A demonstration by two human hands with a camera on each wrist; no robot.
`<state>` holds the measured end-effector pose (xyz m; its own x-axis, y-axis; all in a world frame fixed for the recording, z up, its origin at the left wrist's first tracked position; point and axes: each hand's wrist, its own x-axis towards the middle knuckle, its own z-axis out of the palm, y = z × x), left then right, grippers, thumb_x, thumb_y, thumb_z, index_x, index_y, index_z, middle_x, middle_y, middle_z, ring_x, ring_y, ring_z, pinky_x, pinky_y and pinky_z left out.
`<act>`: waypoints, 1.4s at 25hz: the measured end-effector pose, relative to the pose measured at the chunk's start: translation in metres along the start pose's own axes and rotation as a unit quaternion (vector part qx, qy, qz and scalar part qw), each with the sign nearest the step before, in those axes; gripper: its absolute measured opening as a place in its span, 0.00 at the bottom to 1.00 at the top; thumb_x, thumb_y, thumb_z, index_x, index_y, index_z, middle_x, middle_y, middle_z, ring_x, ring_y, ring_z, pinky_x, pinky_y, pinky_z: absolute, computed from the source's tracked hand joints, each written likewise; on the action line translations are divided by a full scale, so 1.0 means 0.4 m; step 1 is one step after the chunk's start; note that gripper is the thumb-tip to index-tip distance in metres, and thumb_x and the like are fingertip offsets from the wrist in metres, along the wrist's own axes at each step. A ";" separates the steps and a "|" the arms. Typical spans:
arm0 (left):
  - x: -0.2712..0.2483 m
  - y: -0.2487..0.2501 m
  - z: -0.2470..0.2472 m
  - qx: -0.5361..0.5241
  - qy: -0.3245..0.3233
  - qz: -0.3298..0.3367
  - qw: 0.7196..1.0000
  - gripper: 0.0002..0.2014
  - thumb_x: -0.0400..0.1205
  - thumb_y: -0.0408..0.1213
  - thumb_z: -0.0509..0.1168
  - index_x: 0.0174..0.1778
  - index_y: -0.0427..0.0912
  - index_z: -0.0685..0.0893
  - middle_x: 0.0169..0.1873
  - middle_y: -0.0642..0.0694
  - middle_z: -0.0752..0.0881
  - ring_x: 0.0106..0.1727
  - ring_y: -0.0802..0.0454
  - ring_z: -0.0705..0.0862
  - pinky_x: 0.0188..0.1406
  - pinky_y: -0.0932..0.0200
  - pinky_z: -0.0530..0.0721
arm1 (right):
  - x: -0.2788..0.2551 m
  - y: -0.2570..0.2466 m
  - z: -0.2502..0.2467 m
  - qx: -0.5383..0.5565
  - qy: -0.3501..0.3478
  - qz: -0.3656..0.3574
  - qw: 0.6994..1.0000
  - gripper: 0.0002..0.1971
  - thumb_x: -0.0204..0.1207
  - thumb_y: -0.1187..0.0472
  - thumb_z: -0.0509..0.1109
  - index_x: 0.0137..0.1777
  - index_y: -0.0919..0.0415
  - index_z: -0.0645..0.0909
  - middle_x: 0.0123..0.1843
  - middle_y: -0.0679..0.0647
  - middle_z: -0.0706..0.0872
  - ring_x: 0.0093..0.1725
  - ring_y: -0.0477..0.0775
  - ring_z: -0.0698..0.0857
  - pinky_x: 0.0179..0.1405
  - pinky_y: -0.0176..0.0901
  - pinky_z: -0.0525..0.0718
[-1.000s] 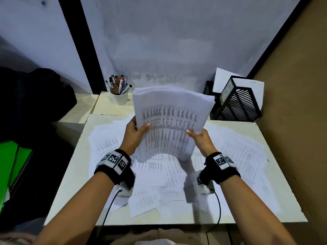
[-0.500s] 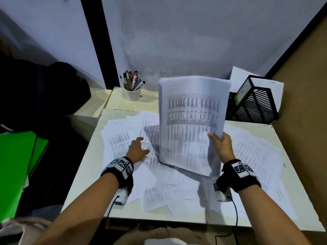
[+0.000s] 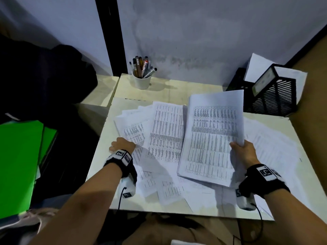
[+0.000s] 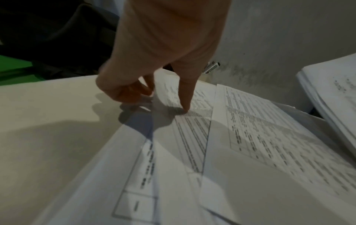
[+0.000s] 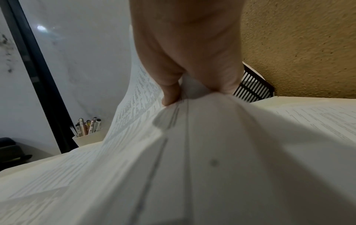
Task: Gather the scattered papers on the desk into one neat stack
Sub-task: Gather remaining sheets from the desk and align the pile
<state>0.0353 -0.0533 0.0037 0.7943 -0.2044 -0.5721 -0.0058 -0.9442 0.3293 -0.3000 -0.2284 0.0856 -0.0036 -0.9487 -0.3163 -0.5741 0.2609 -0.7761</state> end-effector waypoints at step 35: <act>-0.109 0.022 0.070 -0.061 0.042 0.001 0.997 0.27 0.73 0.33 0.67 0.68 0.34 0.67 0.69 0.30 0.65 0.65 0.34 0.73 0.67 0.46 0.73 | -0.040 0.038 0.000 -0.077 -0.017 -0.017 0.997 0.11 0.77 0.64 0.68 0.56 0.70 0.81 0.44 0.62 0.81 0.46 0.58 0.79 0.47 0.46 0.75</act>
<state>-0.0162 -0.0599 0.0105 0.8424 -0.1790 -0.5083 0.0630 -0.9040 0.4228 -0.3087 -0.2093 0.0790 0.0451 -0.9491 -0.3118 -0.6920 0.1954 -0.6950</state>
